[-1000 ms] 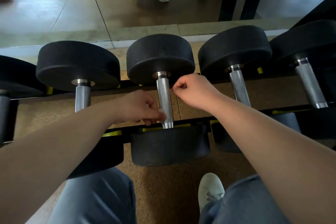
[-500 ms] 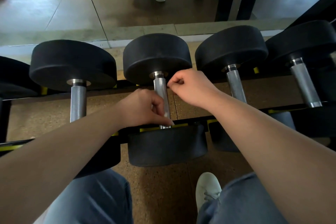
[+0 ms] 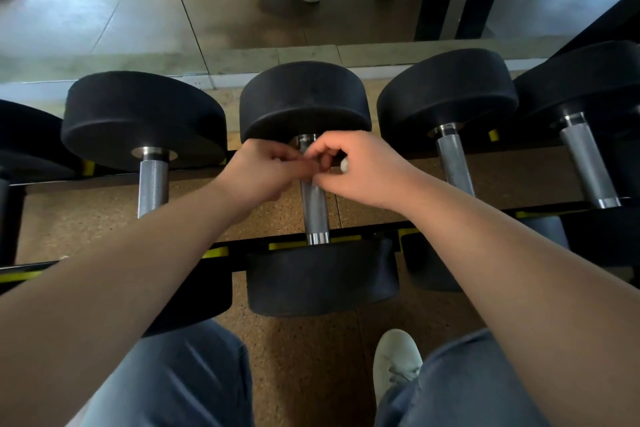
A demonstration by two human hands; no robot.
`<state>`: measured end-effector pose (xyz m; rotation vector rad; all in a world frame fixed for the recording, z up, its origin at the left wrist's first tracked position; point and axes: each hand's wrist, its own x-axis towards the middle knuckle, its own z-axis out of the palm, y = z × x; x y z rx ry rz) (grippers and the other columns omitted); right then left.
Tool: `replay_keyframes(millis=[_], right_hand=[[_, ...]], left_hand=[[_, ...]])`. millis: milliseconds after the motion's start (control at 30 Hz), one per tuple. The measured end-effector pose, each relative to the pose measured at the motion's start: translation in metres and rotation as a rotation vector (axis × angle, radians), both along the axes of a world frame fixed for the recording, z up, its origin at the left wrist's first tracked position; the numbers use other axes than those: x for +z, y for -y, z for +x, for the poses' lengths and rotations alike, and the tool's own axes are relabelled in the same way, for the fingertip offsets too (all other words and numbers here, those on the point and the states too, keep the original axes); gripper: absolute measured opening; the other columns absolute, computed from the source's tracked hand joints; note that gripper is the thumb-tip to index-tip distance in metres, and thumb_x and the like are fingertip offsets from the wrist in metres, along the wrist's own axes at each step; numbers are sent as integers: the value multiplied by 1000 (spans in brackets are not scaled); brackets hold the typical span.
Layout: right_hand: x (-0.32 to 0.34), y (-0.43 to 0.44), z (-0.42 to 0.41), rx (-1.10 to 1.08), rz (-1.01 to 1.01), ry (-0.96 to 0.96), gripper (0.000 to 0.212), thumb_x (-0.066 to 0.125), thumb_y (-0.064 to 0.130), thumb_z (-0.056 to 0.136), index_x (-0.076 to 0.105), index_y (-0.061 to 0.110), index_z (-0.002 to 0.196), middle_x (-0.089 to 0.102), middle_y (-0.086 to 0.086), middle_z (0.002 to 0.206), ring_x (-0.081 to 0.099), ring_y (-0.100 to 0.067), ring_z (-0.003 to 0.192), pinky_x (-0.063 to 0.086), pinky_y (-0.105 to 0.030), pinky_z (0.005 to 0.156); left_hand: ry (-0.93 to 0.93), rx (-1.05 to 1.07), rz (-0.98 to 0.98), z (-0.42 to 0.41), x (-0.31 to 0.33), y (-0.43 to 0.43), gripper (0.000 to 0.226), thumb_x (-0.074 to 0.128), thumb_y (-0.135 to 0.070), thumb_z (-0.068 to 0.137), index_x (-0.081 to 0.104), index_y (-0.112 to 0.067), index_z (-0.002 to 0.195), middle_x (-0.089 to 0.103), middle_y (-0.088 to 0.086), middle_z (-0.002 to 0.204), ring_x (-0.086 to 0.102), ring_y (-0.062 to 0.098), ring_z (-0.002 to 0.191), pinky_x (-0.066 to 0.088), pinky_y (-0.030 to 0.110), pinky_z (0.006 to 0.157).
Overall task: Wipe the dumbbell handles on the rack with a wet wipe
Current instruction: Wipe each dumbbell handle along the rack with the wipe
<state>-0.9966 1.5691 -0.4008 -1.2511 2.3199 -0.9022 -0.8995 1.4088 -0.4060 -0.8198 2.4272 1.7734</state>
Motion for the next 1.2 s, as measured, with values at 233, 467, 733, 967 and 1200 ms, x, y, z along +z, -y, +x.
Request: replay_keyframes(millis=[233, 467, 733, 967, 1200], right_hand=[[1, 4, -1, -151, 128, 141, 13, 76, 29, 91, 68, 28, 101, 69, 9, 93, 67, -6, 82, 49, -18, 62], [-4, 7, 3, -251, 162, 290, 11, 72, 26, 91, 66, 28, 100, 69, 4, 90, 68, -14, 71, 52, -24, 54], [-2, 4, 10, -219, 428, 396, 10, 64, 18, 97, 73, 17, 103, 69, -5, 91, 65, -17, 73, 55, -31, 63], [0, 8, 15, -399, 350, 551, 10, 68, 15, 95, 70, 19, 103, 68, -5, 97, 63, -18, 75, 52, -29, 62], [4, -2, 12, -325, 192, 408, 17, 80, 21, 87, 70, 31, 98, 68, 11, 101, 66, -8, 77, 50, -21, 56]], left_hand=[[110, 67, 183, -6, 3, 2, 13, 55, -12, 101, 68, -13, 104, 64, 4, 80, 36, 9, 52, 25, 19, 40], [298, -17, 115, -10, -4, 4, 16, 52, -24, 102, 68, -21, 107, 60, 3, 86, 40, 10, 58, 30, 20, 42], [292, -52, 90, -11, -7, 7, 17, 51, -25, 103, 68, -21, 108, 62, 3, 90, 42, 11, 60, 30, 18, 39], [308, -68, 122, -14, -7, 10, 20, 51, -25, 103, 67, -19, 113, 60, 4, 91, 41, 9, 58, 29, 19, 40], [301, -105, 98, -14, -5, 11, 20, 49, -25, 105, 67, -21, 112, 60, 4, 92, 41, 10, 60, 29, 19, 41]])
